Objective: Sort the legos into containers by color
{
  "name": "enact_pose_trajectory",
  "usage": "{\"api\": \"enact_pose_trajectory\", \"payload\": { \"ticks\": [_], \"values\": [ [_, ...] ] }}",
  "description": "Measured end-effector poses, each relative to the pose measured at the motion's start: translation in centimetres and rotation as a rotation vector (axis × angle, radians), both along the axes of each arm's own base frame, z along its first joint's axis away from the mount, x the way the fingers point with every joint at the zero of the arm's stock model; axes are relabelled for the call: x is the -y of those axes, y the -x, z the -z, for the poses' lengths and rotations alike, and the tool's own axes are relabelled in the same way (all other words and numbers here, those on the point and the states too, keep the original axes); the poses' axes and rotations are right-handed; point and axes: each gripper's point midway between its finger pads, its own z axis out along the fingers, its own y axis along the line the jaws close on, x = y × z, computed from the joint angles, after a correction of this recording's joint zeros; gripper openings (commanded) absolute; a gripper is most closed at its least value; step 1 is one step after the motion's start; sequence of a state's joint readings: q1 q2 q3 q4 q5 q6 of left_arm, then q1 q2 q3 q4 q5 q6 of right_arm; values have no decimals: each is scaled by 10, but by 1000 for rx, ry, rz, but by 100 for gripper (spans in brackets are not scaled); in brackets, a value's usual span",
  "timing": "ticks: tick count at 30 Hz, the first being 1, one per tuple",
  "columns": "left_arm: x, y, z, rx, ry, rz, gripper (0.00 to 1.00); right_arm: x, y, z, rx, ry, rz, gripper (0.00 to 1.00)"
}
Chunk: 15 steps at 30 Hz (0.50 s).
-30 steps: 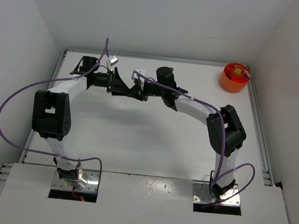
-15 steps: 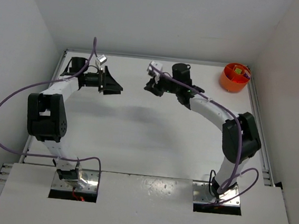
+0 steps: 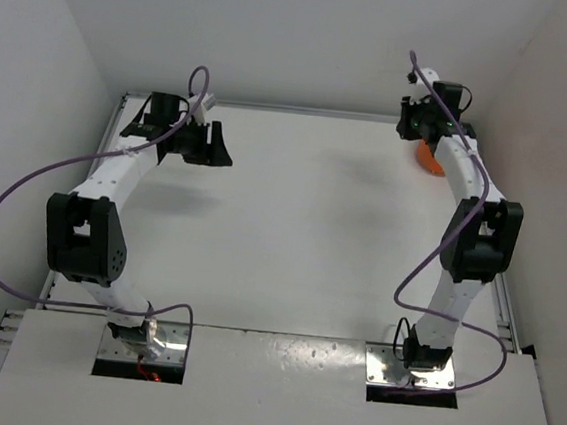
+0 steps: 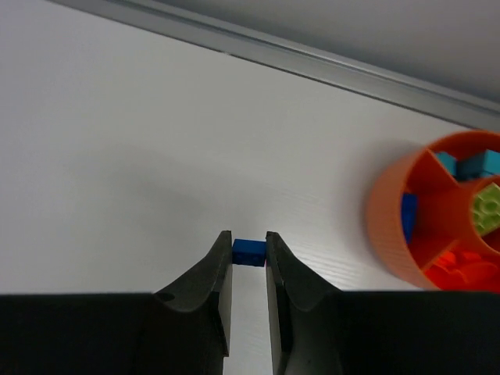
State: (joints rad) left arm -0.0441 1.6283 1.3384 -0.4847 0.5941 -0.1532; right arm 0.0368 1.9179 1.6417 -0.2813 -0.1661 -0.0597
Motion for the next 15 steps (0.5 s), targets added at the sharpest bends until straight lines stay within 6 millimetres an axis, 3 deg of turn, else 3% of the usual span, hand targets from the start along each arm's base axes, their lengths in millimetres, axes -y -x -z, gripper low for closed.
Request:
{"api": "enact_pose_trajectory", "payload": {
  "ticks": [5,10,15],
  "values": [
    [-15,-8,19,-40,-78,-73,63,62,-22,27,-67,12,187,0],
    [-24,-10,30,-72,-129,-110,63,87,-27,67,-150,-1,288,0],
    [-28,-14,27,-59,-152,-120,63,107,-33,81,-172,-13,361,0]
  ]
}}
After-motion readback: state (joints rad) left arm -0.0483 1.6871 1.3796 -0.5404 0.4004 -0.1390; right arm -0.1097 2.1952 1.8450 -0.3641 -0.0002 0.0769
